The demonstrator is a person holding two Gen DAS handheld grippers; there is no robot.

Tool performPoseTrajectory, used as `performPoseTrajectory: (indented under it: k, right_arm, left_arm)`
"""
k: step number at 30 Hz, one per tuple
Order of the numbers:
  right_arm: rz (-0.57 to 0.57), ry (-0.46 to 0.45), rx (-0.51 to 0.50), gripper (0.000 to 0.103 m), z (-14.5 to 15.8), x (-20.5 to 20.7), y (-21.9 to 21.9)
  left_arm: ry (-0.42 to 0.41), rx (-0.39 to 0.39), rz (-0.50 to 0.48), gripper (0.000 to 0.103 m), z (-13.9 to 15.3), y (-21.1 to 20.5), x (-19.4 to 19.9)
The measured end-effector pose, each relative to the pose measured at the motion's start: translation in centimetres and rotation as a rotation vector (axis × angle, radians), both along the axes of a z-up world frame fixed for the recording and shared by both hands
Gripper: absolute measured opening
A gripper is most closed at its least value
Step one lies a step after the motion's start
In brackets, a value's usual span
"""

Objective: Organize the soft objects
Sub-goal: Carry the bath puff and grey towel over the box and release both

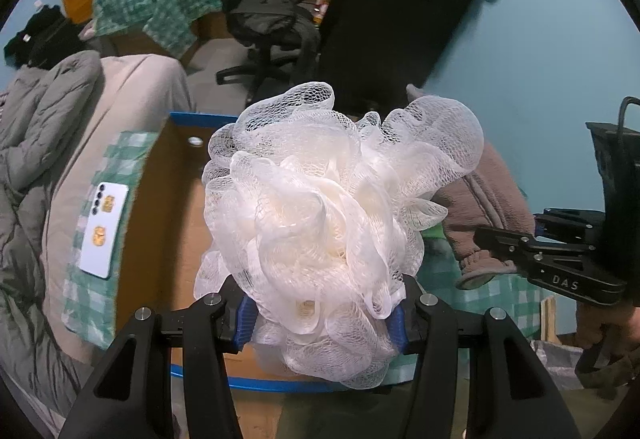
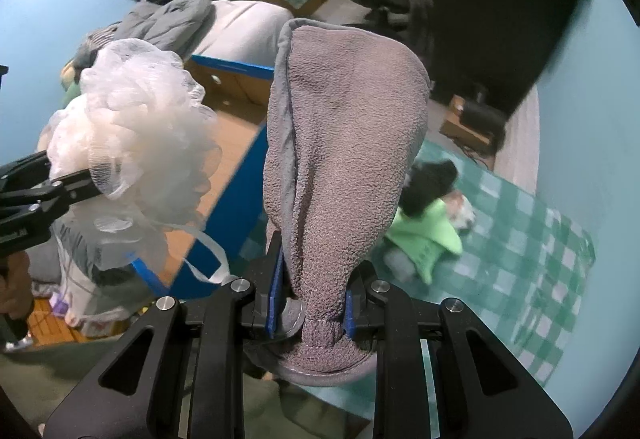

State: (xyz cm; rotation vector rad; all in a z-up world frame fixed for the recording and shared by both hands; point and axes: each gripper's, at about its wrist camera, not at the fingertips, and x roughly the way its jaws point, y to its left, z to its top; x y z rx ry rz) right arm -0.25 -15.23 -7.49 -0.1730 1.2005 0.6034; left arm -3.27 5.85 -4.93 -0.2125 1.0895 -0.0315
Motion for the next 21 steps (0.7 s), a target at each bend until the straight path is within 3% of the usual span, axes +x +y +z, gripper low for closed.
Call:
performPoseTrajectory:
  k: [8,21]
  right_arm:
    - [0.081,-0.001,0.013,0.022,0.1,1.1,5.5]
    - [0.155,0.049,0.012,0.022,-2.3,2.2,13.9]
  left_arm:
    - [0.01,0.017,0.05,0.053,-0.9,4.0,-0.1]
    - [0.075,0.033,0.079,0.053,-4.6,9.4,0.6]
